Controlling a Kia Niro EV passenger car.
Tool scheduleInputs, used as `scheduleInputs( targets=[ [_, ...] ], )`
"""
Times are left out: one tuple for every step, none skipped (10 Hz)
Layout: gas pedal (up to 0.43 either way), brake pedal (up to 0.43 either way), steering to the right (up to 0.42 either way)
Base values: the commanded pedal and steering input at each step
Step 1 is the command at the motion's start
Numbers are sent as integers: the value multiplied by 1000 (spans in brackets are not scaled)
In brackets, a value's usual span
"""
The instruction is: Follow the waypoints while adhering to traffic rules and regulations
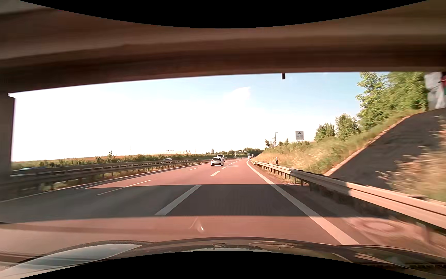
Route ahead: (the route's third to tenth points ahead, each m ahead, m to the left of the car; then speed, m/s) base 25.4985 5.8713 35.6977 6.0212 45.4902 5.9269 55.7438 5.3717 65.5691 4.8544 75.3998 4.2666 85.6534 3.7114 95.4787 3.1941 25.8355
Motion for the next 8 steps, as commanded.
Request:
scheduleInputs(
  targets=[
    [268,6,1],
    [268,6,1],
    [268,6,1],
    [268,6,1],
    [268,6,1],
    [268,6,1],
    [268,6,2],
    [268,6,2]
  ],
)
